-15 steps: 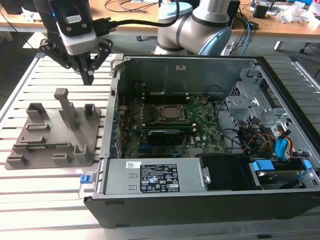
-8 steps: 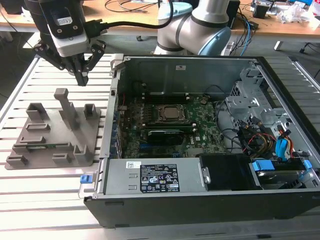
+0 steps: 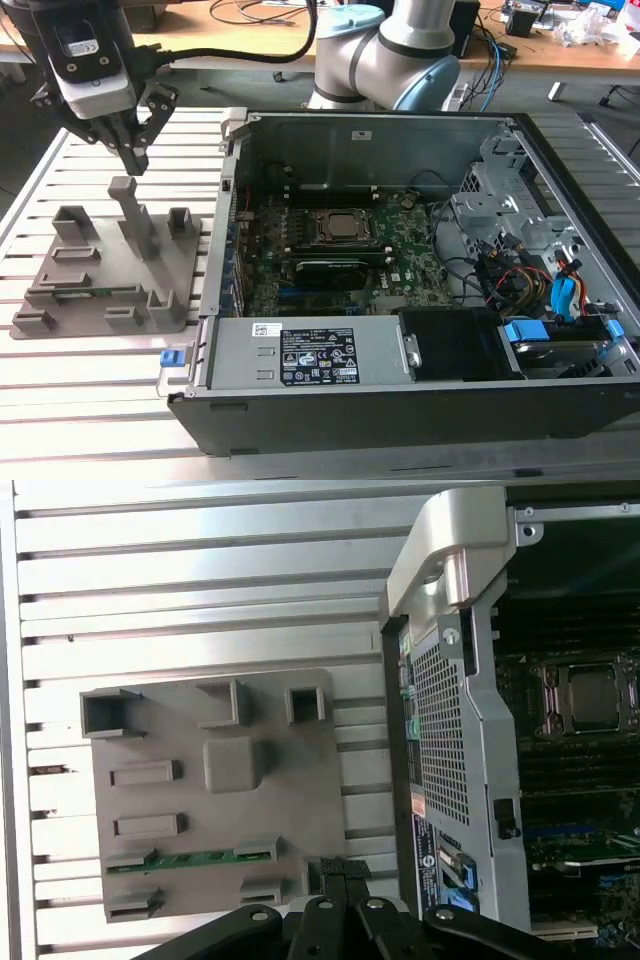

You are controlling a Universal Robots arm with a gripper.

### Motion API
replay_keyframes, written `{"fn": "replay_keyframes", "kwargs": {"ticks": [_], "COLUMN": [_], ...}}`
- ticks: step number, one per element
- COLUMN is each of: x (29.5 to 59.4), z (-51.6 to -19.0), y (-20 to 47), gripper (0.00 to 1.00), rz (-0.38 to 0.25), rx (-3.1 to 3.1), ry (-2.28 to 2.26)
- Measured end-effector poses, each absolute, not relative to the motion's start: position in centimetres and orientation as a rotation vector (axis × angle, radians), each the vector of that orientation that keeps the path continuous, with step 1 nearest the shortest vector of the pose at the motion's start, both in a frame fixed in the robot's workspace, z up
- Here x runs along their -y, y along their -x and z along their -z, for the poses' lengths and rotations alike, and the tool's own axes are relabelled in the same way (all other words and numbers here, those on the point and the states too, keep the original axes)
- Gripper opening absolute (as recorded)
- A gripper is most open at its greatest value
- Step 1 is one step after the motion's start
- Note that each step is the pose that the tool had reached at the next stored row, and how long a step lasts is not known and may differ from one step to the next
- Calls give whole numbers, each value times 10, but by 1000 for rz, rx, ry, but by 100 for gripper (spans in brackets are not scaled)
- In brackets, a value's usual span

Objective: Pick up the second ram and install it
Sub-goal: 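Reach for the second ram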

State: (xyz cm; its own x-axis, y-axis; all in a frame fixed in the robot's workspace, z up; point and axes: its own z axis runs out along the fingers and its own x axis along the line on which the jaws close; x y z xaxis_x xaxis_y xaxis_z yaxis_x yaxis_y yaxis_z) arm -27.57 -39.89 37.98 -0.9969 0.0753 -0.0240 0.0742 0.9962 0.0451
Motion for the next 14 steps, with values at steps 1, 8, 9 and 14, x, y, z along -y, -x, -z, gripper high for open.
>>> {"fn": "replay_keyframes", "kwargs": {"ticks": [1,8,9,14], "x": [399,399,399,399], "z": [-379,-378,-377,-376], "y": [278,291,295,303], "gripper": [11,11,11,11], "rz": [-69,-69,-69,-69], "rx": [-3113,-3113,-3113,-3113], "ry": [-117,-117,-117,-117]}}
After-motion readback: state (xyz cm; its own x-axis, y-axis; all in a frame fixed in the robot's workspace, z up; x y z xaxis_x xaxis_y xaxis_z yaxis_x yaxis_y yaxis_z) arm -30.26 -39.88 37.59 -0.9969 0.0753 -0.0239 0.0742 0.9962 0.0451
